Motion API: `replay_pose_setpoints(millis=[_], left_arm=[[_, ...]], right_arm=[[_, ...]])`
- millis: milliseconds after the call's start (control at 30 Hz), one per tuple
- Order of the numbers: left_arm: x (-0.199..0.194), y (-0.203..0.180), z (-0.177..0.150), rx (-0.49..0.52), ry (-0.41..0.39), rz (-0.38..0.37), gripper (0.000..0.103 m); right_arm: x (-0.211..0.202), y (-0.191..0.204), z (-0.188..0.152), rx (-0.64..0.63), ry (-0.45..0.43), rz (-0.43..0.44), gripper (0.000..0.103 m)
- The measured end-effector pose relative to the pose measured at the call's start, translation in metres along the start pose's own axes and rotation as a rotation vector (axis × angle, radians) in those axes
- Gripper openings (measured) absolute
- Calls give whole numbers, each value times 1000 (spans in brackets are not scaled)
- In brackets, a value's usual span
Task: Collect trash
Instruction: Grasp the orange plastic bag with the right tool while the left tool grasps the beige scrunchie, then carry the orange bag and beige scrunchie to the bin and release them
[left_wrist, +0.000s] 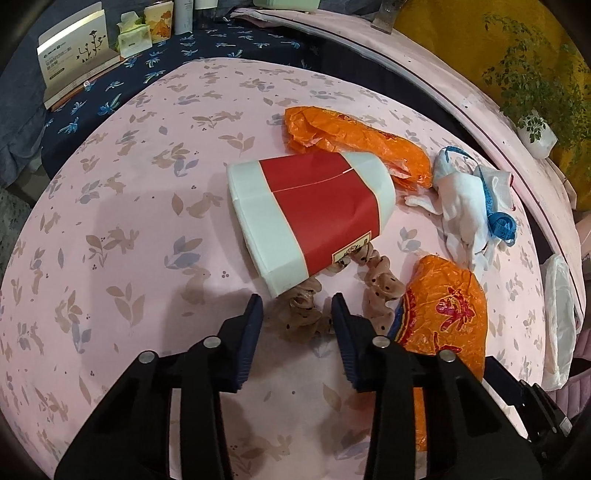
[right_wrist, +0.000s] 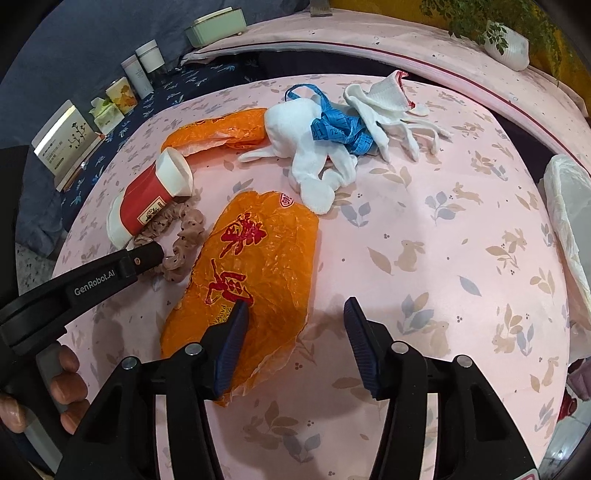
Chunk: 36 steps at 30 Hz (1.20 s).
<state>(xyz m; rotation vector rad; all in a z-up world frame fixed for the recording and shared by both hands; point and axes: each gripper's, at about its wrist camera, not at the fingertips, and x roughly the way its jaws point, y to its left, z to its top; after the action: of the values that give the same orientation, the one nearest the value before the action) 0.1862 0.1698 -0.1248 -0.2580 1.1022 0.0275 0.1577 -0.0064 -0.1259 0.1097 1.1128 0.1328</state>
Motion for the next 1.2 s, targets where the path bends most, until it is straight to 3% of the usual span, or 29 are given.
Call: replay_pose_setpoints(millis=[200, 300, 733, 1200], left_arm=[[-1, -2, -3, -4, 19, -8, 14], [-5, -6, -6, 3, 14, -13, 10], [-60, -50, -14, 83, -70, -89, 8], [-122, -154, -9, 255, -185, -192, 8]], right_arm=[[0, 7, -4, -24, 4, 37, 15], [-7, 7, -6, -29, -13, 53, 9], [-79, -20, 0, 9, -187, 50, 7], [-162, -102, 13, 146, -379, -17, 7]])
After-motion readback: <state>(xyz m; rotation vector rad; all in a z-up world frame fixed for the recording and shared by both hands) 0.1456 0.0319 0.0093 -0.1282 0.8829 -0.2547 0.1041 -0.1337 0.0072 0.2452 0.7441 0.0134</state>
